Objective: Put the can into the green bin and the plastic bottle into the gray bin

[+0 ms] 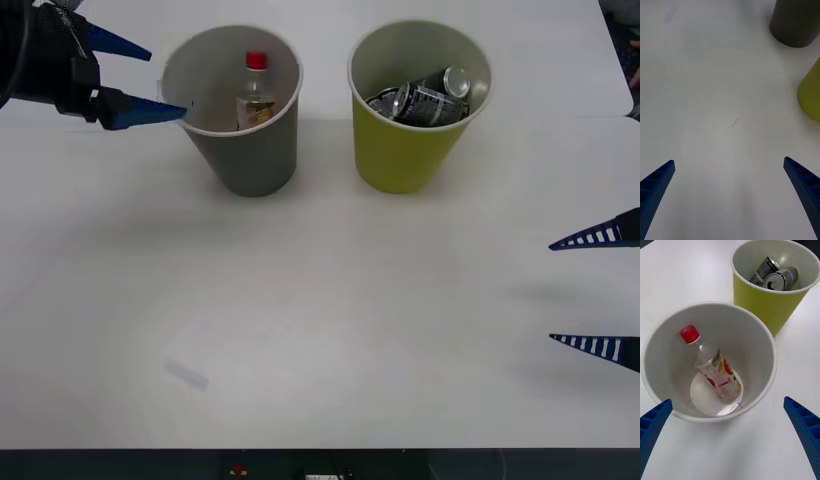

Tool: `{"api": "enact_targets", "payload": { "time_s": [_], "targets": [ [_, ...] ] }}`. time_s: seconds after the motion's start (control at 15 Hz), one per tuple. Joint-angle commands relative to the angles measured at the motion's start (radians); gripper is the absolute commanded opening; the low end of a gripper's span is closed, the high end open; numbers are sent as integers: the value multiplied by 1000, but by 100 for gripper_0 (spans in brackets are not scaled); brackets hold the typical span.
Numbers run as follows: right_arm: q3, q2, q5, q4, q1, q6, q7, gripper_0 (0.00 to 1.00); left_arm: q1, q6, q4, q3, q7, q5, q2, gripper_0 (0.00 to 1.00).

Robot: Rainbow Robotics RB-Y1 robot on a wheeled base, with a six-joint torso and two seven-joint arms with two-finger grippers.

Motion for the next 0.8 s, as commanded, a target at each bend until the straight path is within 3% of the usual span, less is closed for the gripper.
{"api": "enact_targets", "payload": {
  "time_s": [0.07, 0.4, 0.8],
  "targets": [
    [0, 0, 0, 0, 0, 0, 0, 100, 112, 26, -56, 34, -109, 90, 55, 100],
    [0, 0, 0, 0, 0, 0, 0, 100, 330, 66, -166, 110, -298, 229, 139, 100],
    [0, 0, 0, 0, 0, 0, 0, 100, 567, 91, -266, 197, -540, 330, 212, 100]
  ]
}}
